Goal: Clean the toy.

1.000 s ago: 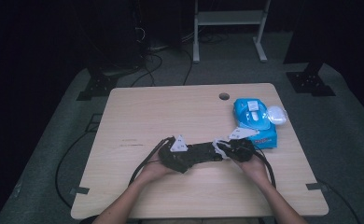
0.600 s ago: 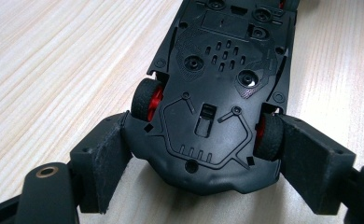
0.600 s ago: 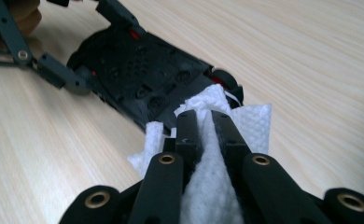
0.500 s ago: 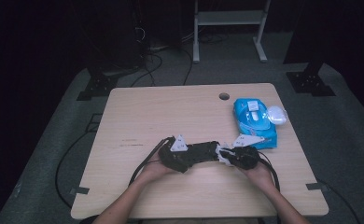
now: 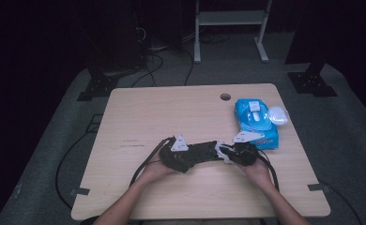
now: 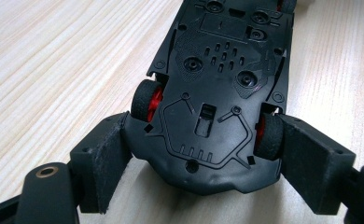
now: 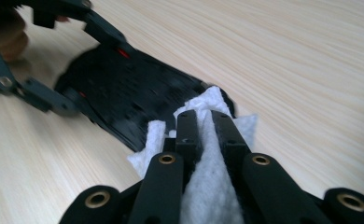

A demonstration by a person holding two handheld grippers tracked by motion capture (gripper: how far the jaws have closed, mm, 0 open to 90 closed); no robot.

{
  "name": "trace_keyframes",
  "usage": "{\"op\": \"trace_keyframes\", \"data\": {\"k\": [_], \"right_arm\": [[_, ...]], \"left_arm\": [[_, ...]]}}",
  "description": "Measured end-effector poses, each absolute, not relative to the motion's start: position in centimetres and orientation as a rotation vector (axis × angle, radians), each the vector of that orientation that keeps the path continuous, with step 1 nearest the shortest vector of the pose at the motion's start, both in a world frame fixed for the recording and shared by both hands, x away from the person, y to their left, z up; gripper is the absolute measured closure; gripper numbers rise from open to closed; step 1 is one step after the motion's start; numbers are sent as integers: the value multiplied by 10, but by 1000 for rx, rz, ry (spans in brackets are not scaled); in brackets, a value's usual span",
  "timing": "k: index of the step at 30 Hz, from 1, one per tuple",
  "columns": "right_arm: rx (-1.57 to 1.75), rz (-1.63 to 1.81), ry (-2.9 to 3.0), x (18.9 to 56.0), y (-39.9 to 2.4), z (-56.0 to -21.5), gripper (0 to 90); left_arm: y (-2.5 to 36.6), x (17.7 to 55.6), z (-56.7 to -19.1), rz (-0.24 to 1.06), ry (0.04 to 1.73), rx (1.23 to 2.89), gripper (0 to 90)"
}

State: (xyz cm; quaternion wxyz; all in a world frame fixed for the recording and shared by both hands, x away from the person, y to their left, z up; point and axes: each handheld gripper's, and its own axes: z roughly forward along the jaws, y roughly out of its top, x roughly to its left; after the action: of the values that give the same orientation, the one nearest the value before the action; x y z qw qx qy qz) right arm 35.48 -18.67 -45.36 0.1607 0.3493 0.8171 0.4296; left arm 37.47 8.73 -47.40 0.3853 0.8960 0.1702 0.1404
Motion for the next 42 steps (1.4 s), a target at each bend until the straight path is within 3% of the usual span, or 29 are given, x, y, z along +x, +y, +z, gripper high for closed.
{"op": "trace_keyframes", "data": {"k": [13, 17, 26, 32, 42], "right_arm": [[801, 1245, 2447, 366, -98, -452, 816], [850, 1224, 2402, 375, -110, -450, 816], [1060, 1197, 2279, 378, -185, -448, 817], [995, 1214, 2332, 352, -186, -453, 816], [979, 1189, 2390, 340, -193, -454, 815]], "left_arm": [[86, 372, -473, 363, 422, 2296, 206], [87, 372, -473, 361, 419, 2293, 206], [86, 372, -474, 359, 428, 2286, 206], [86, 372, -474, 359, 428, 2289, 206], [87, 372, -474, 361, 436, 2288, 206]]}}
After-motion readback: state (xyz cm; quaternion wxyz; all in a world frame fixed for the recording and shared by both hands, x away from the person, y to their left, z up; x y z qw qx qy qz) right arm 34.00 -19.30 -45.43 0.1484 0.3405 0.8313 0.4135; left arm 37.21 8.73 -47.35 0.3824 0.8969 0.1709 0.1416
